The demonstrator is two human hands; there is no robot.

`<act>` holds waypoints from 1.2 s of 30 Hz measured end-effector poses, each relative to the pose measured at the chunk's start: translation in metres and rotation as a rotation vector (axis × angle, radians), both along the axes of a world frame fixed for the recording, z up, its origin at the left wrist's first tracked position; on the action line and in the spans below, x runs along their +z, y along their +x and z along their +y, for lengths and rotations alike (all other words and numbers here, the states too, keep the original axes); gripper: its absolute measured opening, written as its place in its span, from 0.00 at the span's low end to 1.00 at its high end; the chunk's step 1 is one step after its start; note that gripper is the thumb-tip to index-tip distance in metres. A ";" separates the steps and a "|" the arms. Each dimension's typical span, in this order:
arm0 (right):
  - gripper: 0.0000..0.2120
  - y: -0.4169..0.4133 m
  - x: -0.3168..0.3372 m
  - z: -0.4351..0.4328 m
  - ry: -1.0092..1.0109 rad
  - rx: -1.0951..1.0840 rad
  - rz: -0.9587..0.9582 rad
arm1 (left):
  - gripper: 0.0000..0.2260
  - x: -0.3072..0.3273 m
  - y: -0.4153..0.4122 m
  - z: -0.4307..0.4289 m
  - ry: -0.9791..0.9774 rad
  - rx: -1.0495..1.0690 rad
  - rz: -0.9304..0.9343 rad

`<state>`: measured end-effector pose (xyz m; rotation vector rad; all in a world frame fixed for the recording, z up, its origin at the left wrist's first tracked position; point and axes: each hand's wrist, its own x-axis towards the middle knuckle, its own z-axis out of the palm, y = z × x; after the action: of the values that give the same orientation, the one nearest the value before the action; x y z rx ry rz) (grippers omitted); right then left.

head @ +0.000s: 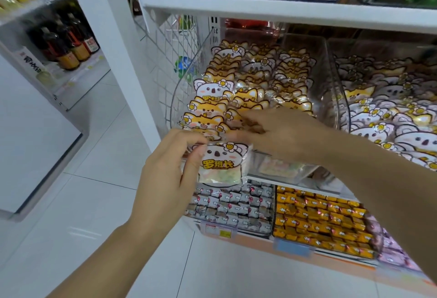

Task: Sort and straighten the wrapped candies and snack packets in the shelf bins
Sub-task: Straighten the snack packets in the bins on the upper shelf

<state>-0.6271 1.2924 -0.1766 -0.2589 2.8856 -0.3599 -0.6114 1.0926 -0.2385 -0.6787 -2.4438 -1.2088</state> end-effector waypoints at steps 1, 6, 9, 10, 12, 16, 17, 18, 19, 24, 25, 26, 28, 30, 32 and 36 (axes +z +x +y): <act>0.23 -0.002 -0.002 -0.001 0.074 0.026 -0.009 | 0.06 0.000 0.001 -0.001 0.007 0.006 -0.005; 0.26 -0.005 -0.006 -0.003 0.141 0.047 -0.098 | 0.05 -0.002 0.002 -0.006 -0.007 0.039 -0.037; 0.20 -0.002 -0.004 -0.005 0.122 0.077 -0.142 | 0.05 -0.002 0.002 -0.006 -0.015 0.042 -0.054; 0.15 0.000 -0.003 -0.006 0.137 0.100 -0.127 | 0.05 -0.002 0.002 -0.006 -0.019 0.041 -0.063; 0.07 0.004 -0.003 -0.008 0.172 0.128 -0.086 | 0.05 -0.003 0.001 -0.006 -0.033 0.036 -0.071; 0.12 0.000 -0.004 -0.011 0.210 0.071 -0.159 | 0.05 -0.005 0.000 -0.005 -0.053 0.030 -0.085; 0.17 -0.002 -0.006 -0.010 0.225 0.057 -0.175 | 0.05 -0.005 0.000 -0.004 -0.055 0.029 -0.087; 0.20 -0.003 -0.008 -0.008 0.222 0.041 -0.170 | 0.04 -0.005 0.001 -0.004 -0.056 0.031 -0.086; 0.23 -0.001 -0.010 -0.007 0.201 0.019 -0.134 | 0.04 -0.005 0.001 -0.003 -0.055 0.033 -0.085; 0.31 0.024 -0.012 -0.001 0.006 -0.100 0.298 | 0.05 0.006 0.008 0.002 -0.055 0.006 -0.064; 0.29 0.030 -0.011 0.002 -0.078 -0.114 0.354 | 0.05 0.009 0.009 0.004 -0.057 -0.003 -0.055; 0.26 0.036 -0.008 0.007 -0.152 -0.112 0.403 | 0.05 0.012 0.009 0.007 -0.056 -0.012 -0.045; 0.18 0.049 -0.001 0.022 -0.349 -0.132 0.447 | 0.04 0.020 0.011 0.014 -0.049 -0.030 -0.014; 0.15 0.069 0.012 0.035 -0.593 -0.171 0.332 | 0.05 0.029 0.015 0.028 -0.028 -0.058 0.020; 0.15 0.089 0.022 0.047 -0.650 -0.183 0.233 | 0.05 0.040 0.021 0.048 -0.005 -0.099 0.038; 0.11 0.117 0.033 0.071 -0.526 -0.225 0.256 | 0.06 0.061 0.037 0.099 0.037 -0.222 0.073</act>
<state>-0.5102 1.3635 -0.1433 -0.0629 3.0161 -1.2100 -0.5744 1.1917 -0.1773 -0.9865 -2.3282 -1.2819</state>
